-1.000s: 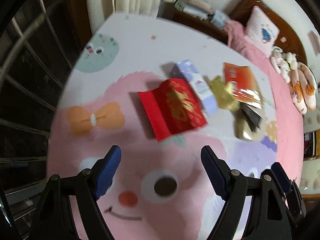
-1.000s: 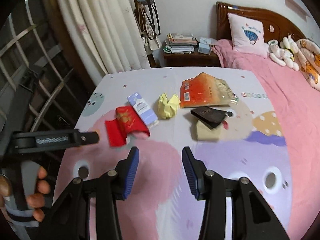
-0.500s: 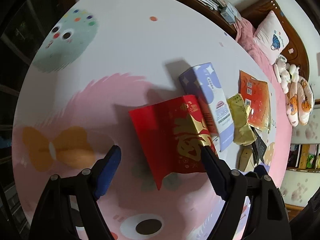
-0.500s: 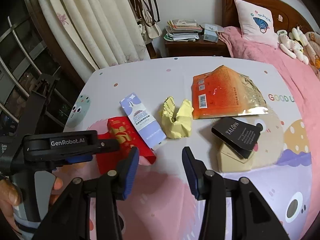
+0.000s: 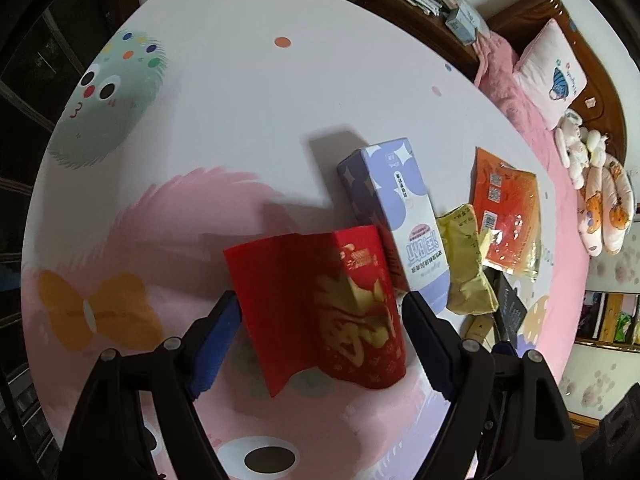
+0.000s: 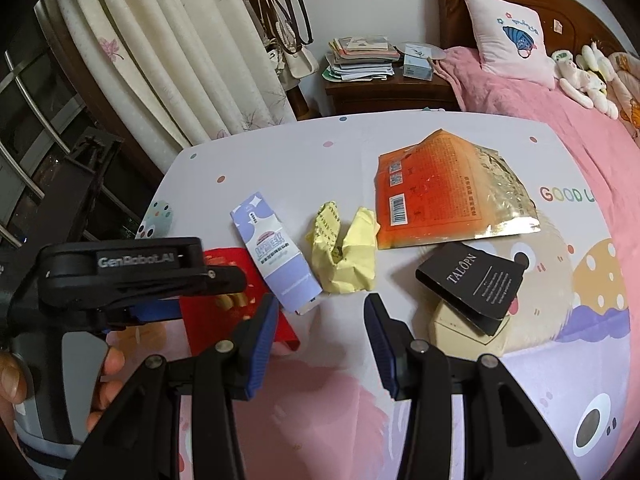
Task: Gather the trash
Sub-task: 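Grasp the red packet with left tool while right tool grasps the lavender milk carton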
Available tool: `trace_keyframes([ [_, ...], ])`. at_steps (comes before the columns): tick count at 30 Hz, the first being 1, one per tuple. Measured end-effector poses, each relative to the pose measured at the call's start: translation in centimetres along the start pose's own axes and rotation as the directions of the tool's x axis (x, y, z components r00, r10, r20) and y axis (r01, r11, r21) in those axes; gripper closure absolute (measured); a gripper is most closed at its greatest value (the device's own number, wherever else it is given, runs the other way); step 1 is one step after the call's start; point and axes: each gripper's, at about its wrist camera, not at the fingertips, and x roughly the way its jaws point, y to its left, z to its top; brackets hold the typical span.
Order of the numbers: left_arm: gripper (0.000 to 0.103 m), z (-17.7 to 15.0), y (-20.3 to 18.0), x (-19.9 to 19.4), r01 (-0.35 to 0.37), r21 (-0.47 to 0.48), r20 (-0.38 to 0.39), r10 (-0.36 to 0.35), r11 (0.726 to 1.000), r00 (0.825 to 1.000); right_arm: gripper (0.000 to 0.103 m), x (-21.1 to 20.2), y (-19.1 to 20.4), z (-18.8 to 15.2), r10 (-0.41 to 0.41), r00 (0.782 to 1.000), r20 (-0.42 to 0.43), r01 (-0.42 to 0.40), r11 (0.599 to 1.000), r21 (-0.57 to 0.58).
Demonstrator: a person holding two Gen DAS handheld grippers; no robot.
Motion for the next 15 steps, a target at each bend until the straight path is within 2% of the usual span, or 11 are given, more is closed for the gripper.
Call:
trace_keyframes([
  [4,0.022,0.1,-0.6,1.2,-0.048,0.019,-0.020,0.049,0.999,0.999,0.058,0.5,-0.2,0.3,0.000,1.000,-0.004,0.000,1.000,0.003],
  [8,0.023,0.0,-1.3,1.6,-0.062,0.065,-0.021,0.064,0.996,0.998,0.058,0.9,-0.3,0.4,0.004,1.000,-0.009,-0.004,1.000,0.012],
  [9,0.028,0.0,-1.4,1.6,-0.065,0.081,-0.020,0.067,0.995,0.998,0.058,0.9,-0.2,0.4,0.006,1.000,-0.009,-0.006,1.000,0.012],
  [10,0.038,-0.1,-1.4,1.4,-0.064,0.089,-0.016,0.065,0.994,0.998,0.058,1.0,-0.2,0.5,0.009,1.000,-0.010,-0.009,1.000,0.011],
  [14,0.065,-0.2,-1.4,0.7,-0.034,0.122,-0.011,0.036,0.992,0.999,0.058,1.2,0.3,0.9,0.023,1.000,-0.010,-0.023,1.000,0.001],
  [15,0.077,-0.3,-1.3,0.2,-0.034,0.135,0.000,0.035,0.990,0.999,0.058,1.2,0.5,1.0,0.027,1.000,-0.008,-0.027,1.000,-0.001],
])
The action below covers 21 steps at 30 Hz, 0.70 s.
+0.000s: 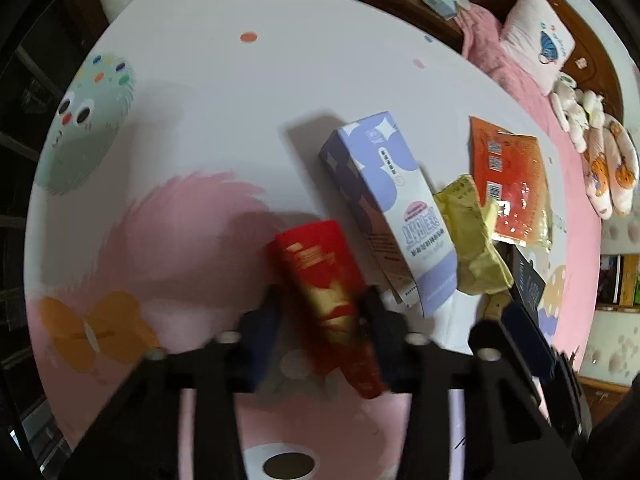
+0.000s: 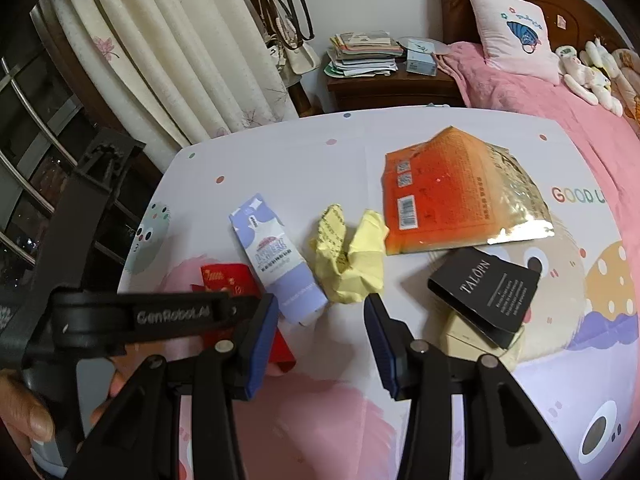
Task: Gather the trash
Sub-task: 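Grasp the red packet with left tool while right tool grasps the lavender milk carton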
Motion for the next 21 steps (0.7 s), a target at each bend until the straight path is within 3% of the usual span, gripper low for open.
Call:
trace_keyframes([
  [3,0.085,0.0,0.3,-1.4,-0.032,0.032,0.037,0.030,0.999,0.999,0.058,0.0,1.0,0.7,0.016,1.000,0.016,-0.016,1.000,-0.023],
  [10,0.085,0.8,3.3,-4.1,-0.035,0.034,0.101,0.031,0.999,0.994,0.058,1.8,3.8,2.6,0.038,0.999,0.016,-0.036,0.995,-0.095],
  [21,0.085,0.5,6.6,-5.2,-0.040,0.028,0.124,0.036,0.999,0.992,0.061,7.9,5.4,3.7,-0.038,0.994,-0.107,0.018,0.982,-0.186],
])
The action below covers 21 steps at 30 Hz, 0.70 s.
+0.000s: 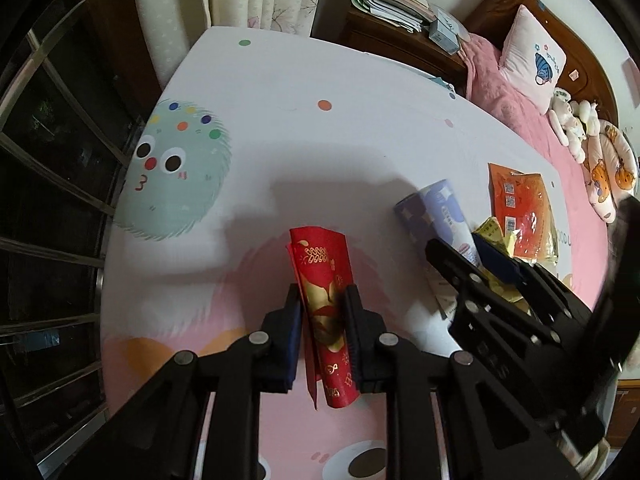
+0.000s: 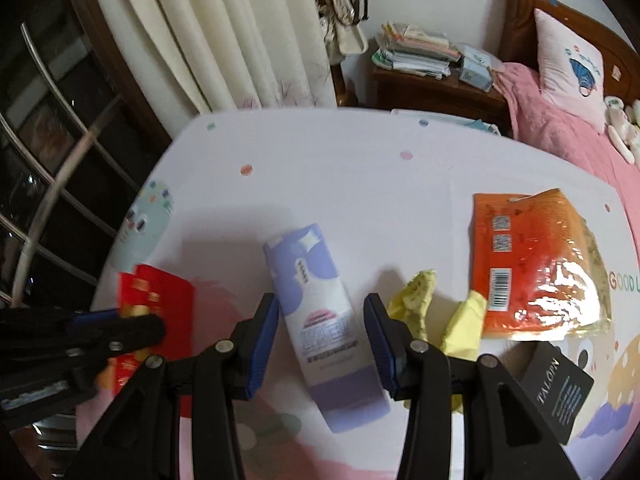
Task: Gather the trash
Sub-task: 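Grasp the red packet with left tool while right tool grasps the lavender milk carton, then lower packet and carton over the wastebasket and open both tools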
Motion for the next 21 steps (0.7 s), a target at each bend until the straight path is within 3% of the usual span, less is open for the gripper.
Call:
trace_keyframes([
  [4,0.085,-0.9,0.2,-0.6,-0.008,0.011,0.010,0.008,1.000,1.000,0.069,-0.1,0.5,-0.3,0.021,1.000,-0.015,-0.021,1.000,-0.006],
  [11,0.085,-4.8,-1.0,-3.4,-0.029,0.063,0.048,0.026,0.998,0.999,0.070,-4.7,1.4,-3.9,0.098,0.995,0.019,-0.099,0.995,0.027],
  [15,0.085,-9.5,-2.5,-5.8,-0.042,0.104,0.072,0.034,0.994,0.997,0.070,-8.7,1.5,-7.6,0.126,0.991,0.042,-0.128,0.991,0.049],
  [21,0.085,-19.0,-5.1,-9.4,-0.049,0.140,0.094,0.036,0.989,0.995,0.070,-15.4,1.3,-16.0,0.158,0.985,0.062,-0.163,0.983,0.081],
])
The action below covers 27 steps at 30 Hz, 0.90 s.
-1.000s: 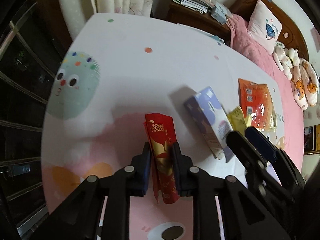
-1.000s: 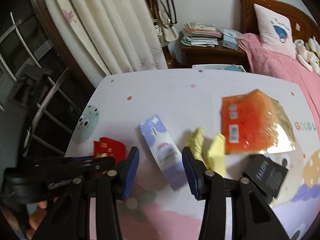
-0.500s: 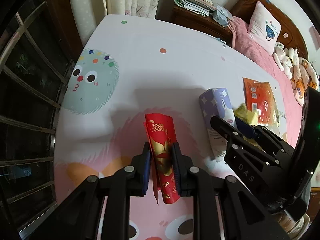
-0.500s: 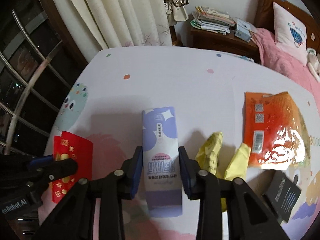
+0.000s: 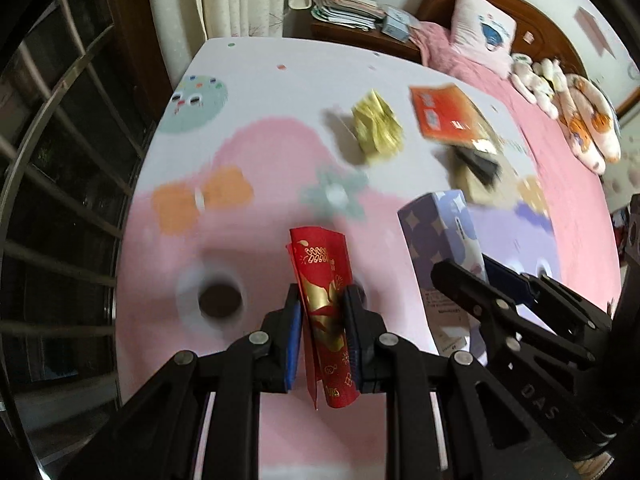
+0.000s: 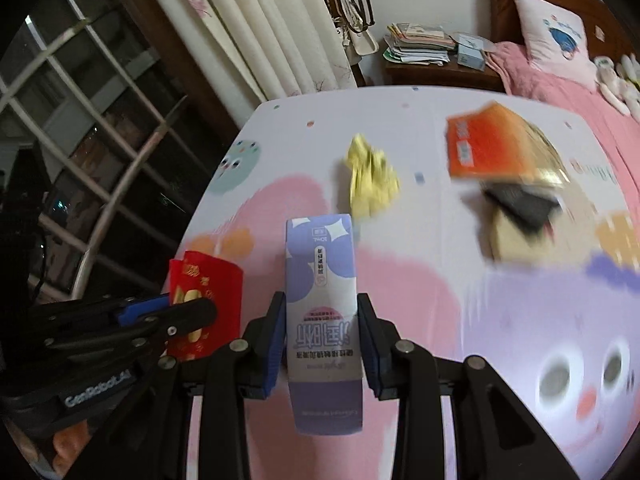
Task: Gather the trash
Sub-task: 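Lower packet and carton over the wastebasket and open both tools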
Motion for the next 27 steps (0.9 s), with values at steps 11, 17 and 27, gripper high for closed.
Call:
trace_keyframes([
  [11,0.085,-17.1,-5.9,-4.0,0.016,0.046,0.017,-0.017,0.999,1.000,0.069,-9.6,-1.8,-16.7,0.003,1.000,-0.007,-0.003,1.000,0.026],
  [17,0.084,-24.8,-7.5,-3.3,0.022,0.088,-0.032,-0.019,0.996,0.999,0.070,-10.2,-3.9,-25.2,0.004,0.998,-0.063,0.002,0.995,0.103],
  [27,0.081,-32.5,-8.5,3.3,0.046,0.188,-0.115,-0.024,0.981,0.993,0.069,-4.9,-6.8,-34.5,0.009,0.988,-0.155,0.028,0.971,0.237],
])
